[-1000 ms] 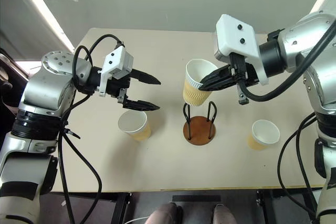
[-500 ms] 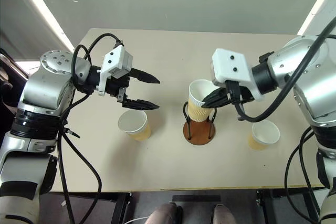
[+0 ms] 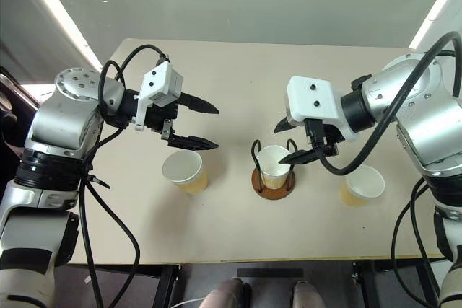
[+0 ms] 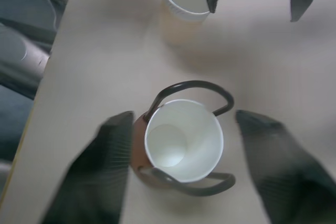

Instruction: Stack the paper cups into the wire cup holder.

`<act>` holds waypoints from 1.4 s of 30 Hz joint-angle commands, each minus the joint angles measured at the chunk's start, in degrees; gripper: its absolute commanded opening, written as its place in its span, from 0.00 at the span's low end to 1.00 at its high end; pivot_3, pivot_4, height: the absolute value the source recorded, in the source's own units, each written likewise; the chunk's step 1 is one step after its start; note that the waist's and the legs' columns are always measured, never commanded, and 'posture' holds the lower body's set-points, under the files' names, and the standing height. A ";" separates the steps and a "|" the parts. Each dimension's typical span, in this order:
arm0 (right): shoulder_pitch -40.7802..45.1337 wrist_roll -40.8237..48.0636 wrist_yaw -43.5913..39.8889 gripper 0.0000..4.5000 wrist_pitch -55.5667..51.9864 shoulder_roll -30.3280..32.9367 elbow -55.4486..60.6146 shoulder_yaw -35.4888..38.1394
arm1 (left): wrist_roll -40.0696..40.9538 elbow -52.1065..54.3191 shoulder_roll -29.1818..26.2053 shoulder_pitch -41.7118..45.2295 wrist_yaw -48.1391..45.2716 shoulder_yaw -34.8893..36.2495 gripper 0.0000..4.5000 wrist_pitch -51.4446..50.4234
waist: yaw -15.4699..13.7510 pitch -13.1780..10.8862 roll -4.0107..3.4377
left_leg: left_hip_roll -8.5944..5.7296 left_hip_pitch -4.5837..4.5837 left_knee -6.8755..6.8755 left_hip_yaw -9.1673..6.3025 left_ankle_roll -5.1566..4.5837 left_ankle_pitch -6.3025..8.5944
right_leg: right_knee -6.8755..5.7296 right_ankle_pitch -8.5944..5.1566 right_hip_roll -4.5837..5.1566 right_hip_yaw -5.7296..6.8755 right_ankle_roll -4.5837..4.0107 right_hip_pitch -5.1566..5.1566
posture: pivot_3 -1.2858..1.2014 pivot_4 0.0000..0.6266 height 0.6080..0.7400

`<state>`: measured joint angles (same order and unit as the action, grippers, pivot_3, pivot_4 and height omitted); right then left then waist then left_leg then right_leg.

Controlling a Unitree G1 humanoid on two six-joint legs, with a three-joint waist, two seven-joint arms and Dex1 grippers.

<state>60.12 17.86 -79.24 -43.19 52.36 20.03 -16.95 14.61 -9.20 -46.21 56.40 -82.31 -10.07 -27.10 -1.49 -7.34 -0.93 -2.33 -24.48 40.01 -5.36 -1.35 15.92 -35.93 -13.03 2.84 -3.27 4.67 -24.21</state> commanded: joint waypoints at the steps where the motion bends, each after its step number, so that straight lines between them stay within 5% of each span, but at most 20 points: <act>1: -0.12 2.30 3.18 0.90 -2.55 -0.48 0.74 4.87 | 2.10 5.03 -2.15 -0.56 -0.35 2.58 1.00 -1.90 | 0.01 0.00 0.00 | 0.00 0.00 0.00 0.00 0.00 0.00 | 0.00 0.00 0.00 0.00 0.00 0.00 | 0.52 0.24 1.00; 13: -3.46 11.56 4.41 0.90 -10.18 3.71 -0.99 13.67 | 6.16 19.58 -15.85 -10.20 -4.01 5.46 1.00 -5.81 | 0.13 0.00 0.00 | 0.02 0.00 0.00 -0.01 0.01 0.00 | -0.01 -0.02 -0.06 -0.02 -0.03 0.02 | 0.52 0.24 1.00; 22: -4.48 19.69 2.00 0.90 -15.74 8.23 -0.88 16.03 | -2.68 25.53 -22.74 -16.52 -2.03 2.90 1.00 3.30 | 0.29 0.00 0.00 | 0.04 0.12 -0.06 0.00 0.01 0.00 | -0.06 -0.07 -0.07 -0.04 -0.12 0.05 | 0.52 0.24 1.00; 42: -4.13 24.09 3.14 0.90 -16.19 9.10 -0.15 16.85 | -9.47 24.04 -20.03 -21.54 -0.67 -1.02 1.00 10.76 | 0.31 0.00 0.00 | 0.03 0.14 -0.07 -0.01 0.05 0.02 | -0.22 -0.12 -0.05 -0.03 -0.22 0.03 | 0.52 0.24 1.00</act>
<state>55.58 40.32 -76.33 -59.87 61.38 18.36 -3.17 5.88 14.95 -66.08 34.34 -82.57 -11.39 -17.32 -1.18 -7.33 -0.93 -2.29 -24.34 39.94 -5.37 -1.29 15.95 -36.15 -13.16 2.79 -3.30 4.44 -24.18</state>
